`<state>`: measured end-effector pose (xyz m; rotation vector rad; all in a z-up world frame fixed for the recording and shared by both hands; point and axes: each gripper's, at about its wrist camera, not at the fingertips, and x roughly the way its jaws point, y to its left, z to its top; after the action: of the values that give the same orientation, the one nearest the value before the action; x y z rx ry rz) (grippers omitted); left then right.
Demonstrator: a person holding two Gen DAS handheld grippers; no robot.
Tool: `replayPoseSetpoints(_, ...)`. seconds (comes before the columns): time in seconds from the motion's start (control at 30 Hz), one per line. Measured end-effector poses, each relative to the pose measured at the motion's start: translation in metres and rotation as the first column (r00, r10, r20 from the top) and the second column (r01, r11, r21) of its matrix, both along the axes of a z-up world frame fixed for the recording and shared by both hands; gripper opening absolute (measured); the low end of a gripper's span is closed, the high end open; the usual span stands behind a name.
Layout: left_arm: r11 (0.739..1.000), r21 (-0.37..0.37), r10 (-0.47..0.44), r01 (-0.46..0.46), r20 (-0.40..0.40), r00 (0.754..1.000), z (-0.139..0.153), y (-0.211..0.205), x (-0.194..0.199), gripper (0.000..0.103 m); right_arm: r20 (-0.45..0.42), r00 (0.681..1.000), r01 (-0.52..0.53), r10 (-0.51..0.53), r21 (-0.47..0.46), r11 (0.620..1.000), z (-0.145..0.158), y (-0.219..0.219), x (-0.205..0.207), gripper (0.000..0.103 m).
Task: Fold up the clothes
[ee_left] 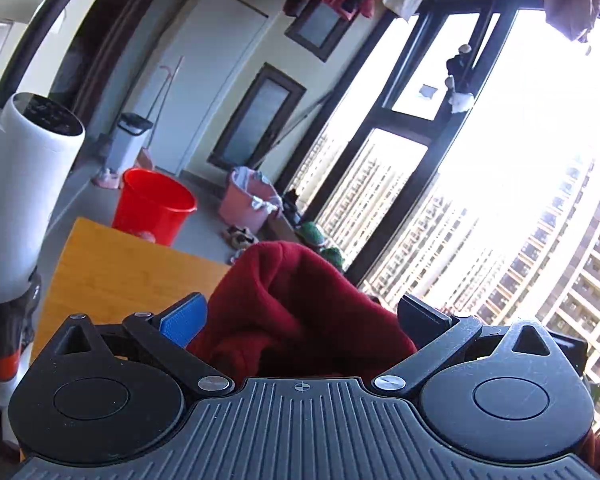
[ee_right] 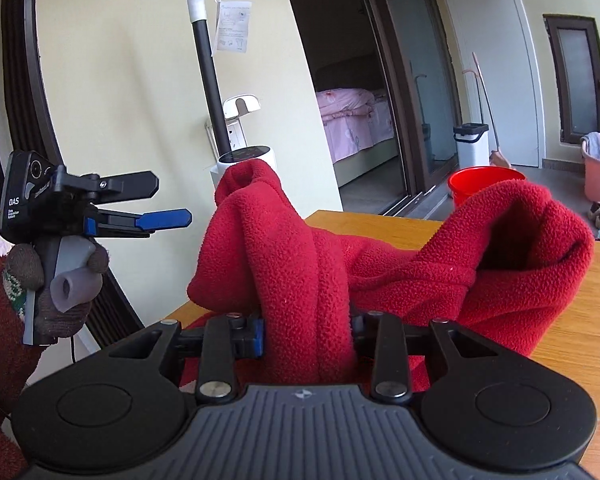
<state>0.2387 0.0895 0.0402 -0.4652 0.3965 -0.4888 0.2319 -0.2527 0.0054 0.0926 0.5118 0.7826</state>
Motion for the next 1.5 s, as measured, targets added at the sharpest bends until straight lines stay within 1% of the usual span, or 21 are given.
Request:
replayPoseSetpoints(0.07, 1.0, 0.012, 0.018, -0.017, -0.015, 1.0, 0.003, -0.01, 0.019, 0.103, 0.017, 1.0, 0.017, -0.017, 0.007, 1.0, -0.006, 0.002, -0.012, 0.033)
replayPoseSetpoints(0.13, 0.998, 0.046, 0.038, -0.037, -0.038, 0.999, 0.004, -0.022, 0.039, 0.103, 0.045, 0.998, 0.037, -0.037, 0.002, 0.999, -0.01, 0.008, -0.023, 0.033)
replayPoseSetpoints(0.2, 0.992, 0.107, 0.065, -0.061, -0.036, 0.997, 0.0, -0.034, 0.046, 0.103, 0.093, 0.994, 0.067, -0.064, -0.026, 0.997, -0.012, 0.015, -0.035, 0.033)
replayPoseSetpoints(0.27, 0.981, 0.179, 0.083, -0.074, -0.045, 0.996, -0.005, -0.046, 0.039, 0.102, 0.119, 0.99, 0.086, -0.08, -0.047, 0.995, -0.013, 0.019, -0.044, 0.033)
replayPoseSetpoints(0.3, 0.976, 0.206, 0.088, -0.076, -0.048, 0.995, -0.009, -0.05, 0.035, 0.099, 0.129, 0.988, 0.091, -0.083, -0.058, 0.994, -0.013, 0.02, -0.048, 0.033)
replayPoseSetpoints(0.33, 0.972, 0.222, 0.086, -0.074, -0.045, 0.995, -0.011, -0.052, 0.029, 0.099, 0.137, 0.987, 0.093, -0.082, -0.073, 0.993, -0.012, 0.021, -0.052, 0.034)
replayPoseSetpoints(0.43, 0.958, 0.283, 0.061, -0.053, -0.021, 0.998, -0.014, -0.051, 0.0, 0.093, 0.147, 0.987, 0.08, -0.063, -0.112, 0.99, -0.009, 0.018, -0.064, 0.035)
replayPoseSetpoints(0.53, 0.937, 0.349, 0.031, -0.027, -0.006, 1.0, -0.018, -0.052, -0.028, 0.091, 0.126, 0.991, 0.05, -0.04, -0.079, 0.996, 0.008, 0.009, -0.076, 0.038)
replayPoseSetpoints(0.67, 0.943, 0.333, 0.005, -0.002, -0.009, 1.0, -0.022, -0.051, -0.049, 0.091, 0.126, 0.992, 0.004, -0.004, -0.003, 1.0, 0.039, -0.003, -0.089, 0.039)
replayPoseSetpoints(0.73, 0.947, 0.321, 0.009, -0.004, -0.016, 1.0, -0.024, -0.047, -0.055, 0.091, 0.09, 0.996, -0.028, 0.027, 0.008, 1.0, 0.044, -0.004, -0.088, 0.04)
replayPoseSetpoints(0.8, 0.947, 0.321, 0.011, -0.001, -0.03, 1.0, -0.029, -0.043, -0.057, 0.093, 0.071, 0.995, -0.068, 0.07, -0.035, 0.997, 0.044, -0.001, -0.088, 0.041)
replayPoseSetpoints(0.9, 0.944, 0.33, 0.008, 0.008, -0.048, 0.999, -0.033, -0.04, -0.058, 0.094, 0.104, 0.986, -0.119, 0.133, -0.128, 0.985, 0.046, 0.007, -0.102, 0.05)
replayPoseSetpoints(0.97, 0.945, 0.328, 0.011, 0.01, -0.064, 0.998, -0.038, -0.038, -0.058, 0.096, 0.146, 0.977, -0.133, 0.157, -0.163, 0.978, 0.051, 0.007, -0.116, 0.066)
replayPoseSetpoints(1.03, 0.95, 0.313, 0.008, 0.02, -0.088, 0.996, -0.042, -0.036, -0.059, 0.096, 0.181, 0.967, -0.145, 0.177, -0.179, 0.973, 0.059, 0.001, -0.129, 0.069)
replayPoseSetpoints(1.1, 0.956, 0.291, -0.003, 0.034, -0.107, 0.994, -0.046, -0.033, -0.064, 0.096, 0.202, 0.97, -0.108, 0.137, -0.146, 0.983, 0.072, -0.007, -0.131, 0.071)
replayPoseSetpoints(1.2, 0.965, 0.257, -0.021, 0.055, -0.134, 0.991, -0.052, -0.028, -0.072, 0.096, 0.202, 0.979, 0.032, -0.024, -0.035, 0.999, 0.083, -0.024, -0.113, 0.071)
replayPoseSetpoints(1.27, 0.965, 0.256, -0.024, 0.06, -0.143, 0.989, -0.053, -0.027, -0.077, 0.096, 0.177, 0.974, 0.135, -0.138, 0.028, 0.99, 0.081, -0.034, -0.098, 0.071)
replayPoseSetpoints(1.33, 0.964, 0.26, -0.024, 0.063, -0.15, 0.988, -0.053, -0.027, -0.081, 0.096, 0.108, 0.969, 0.216, -0.22, 0.047, 0.975, 0.065, -0.04, -0.076, 0.071)
replayPoseSetpoints(1.4, 0.966, 0.25, -0.021, 0.058, -0.149, 0.989, -0.051, -0.024, -0.084, 0.096, -0.015, 0.963, 0.268, -0.268, -0.002, 0.963, 0.035, -0.036, -0.058, 0.071)
replayPoseSetpoints(1.47, 0.97, 0.237, -0.017, 0.051, -0.145, 0.989, -0.048, -0.021, -0.086, 0.097, -0.095, 0.945, 0.31, -0.313, -0.051, 0.95, 0.0, -0.033, -0.054, 0.072)
replayPoseSetpoints(1.5, 0.973, 0.227, -0.017, 0.05, -0.143, 0.99, -0.046, -0.019, -0.087, 0.099, -0.121, 0.936, 0.328, -0.331, -0.048, 0.944, -0.015, -0.034, -0.056, 0.074)
